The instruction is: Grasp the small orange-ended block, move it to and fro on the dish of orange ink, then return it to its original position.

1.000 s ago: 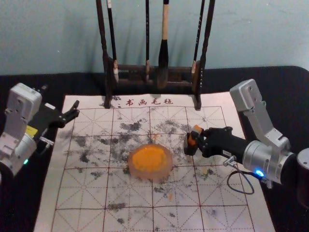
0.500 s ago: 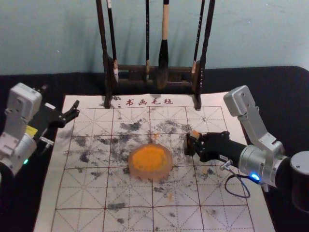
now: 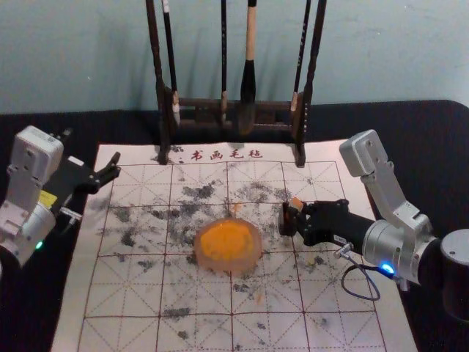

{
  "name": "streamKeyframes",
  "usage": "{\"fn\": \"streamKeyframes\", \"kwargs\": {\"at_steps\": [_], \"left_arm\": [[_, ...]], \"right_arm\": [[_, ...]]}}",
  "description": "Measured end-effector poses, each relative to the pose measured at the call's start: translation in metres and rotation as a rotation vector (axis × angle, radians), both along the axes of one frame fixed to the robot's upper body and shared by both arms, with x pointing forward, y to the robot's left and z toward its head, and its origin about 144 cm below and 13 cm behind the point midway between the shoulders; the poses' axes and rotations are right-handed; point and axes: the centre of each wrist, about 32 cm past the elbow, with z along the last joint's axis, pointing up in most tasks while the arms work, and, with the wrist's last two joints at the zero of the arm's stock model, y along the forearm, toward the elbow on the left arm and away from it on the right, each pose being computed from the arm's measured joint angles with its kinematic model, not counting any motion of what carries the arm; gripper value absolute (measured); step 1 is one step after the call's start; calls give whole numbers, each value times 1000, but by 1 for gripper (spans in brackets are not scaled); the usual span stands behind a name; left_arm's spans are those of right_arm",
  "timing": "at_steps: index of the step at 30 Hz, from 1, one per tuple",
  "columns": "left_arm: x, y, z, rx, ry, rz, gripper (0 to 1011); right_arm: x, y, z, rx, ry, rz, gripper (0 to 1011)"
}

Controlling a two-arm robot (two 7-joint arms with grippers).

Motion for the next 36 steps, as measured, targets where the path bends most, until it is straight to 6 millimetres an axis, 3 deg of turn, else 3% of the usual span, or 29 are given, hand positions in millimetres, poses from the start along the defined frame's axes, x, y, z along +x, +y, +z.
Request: {"fn": "streamKeyframes", "kwargs": {"at_steps": [4, 24, 30, 36], "left_arm": [[0, 0, 0, 0, 0, 0, 1001], [0, 0, 0, 0, 0, 0, 1001], [0, 0, 0, 0, 0, 0, 1001], [0, 0, 0, 0, 0, 0, 1001]], "right_arm": [[0, 0, 0, 0, 0, 0, 228], [0, 0, 0, 3, -1, 1, 881], [0, 0, 0, 3, -1, 1, 1003], [-2, -2, 2, 42, -53, 16, 1003]]}}
